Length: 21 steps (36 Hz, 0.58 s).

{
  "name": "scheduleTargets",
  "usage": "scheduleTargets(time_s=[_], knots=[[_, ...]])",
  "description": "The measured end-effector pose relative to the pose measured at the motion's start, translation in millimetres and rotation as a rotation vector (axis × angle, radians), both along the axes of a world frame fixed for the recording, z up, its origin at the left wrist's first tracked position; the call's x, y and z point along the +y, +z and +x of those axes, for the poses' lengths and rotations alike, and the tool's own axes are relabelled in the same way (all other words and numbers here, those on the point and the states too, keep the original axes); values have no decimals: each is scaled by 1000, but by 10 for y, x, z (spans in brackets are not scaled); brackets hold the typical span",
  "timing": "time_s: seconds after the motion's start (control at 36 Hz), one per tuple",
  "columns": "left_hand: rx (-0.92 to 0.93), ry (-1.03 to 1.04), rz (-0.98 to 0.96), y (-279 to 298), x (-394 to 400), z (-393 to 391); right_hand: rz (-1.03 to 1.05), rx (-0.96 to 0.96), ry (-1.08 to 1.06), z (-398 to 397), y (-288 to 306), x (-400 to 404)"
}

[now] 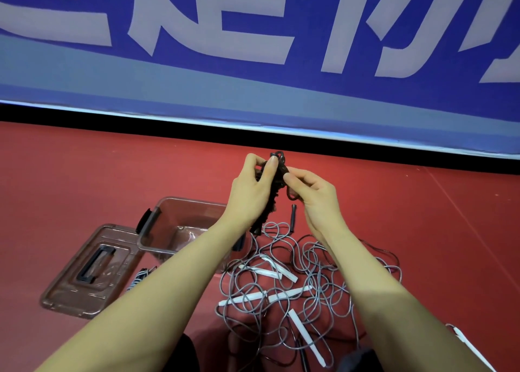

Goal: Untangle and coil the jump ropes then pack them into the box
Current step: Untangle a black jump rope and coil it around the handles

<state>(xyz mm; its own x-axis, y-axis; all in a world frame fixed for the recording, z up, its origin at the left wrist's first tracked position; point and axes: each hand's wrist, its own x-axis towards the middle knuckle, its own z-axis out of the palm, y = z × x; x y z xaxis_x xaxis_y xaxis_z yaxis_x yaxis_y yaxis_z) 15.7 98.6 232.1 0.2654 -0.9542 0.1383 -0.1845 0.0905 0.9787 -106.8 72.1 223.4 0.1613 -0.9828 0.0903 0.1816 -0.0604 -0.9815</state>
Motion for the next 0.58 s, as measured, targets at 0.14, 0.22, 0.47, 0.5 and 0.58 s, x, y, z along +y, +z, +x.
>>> scheduleTargets(time_s=[0.14,0.22,0.47,0.5,0.58], knots=[[84,8,13,-27,-51,49,56,-75,86,4,-69,-26],[217,-62,55,9,-41,6,121,-181,23,25,-39,-26],[275,-169,197,19,-68,-11,172,-257,-32,61,-51,-49],[277,-191,192,-5,-72,-9,180,-272,-42,59,-39,-49],[94,-245,161,-96,-92,-10,197,-276,-70,49,-11,-50]])
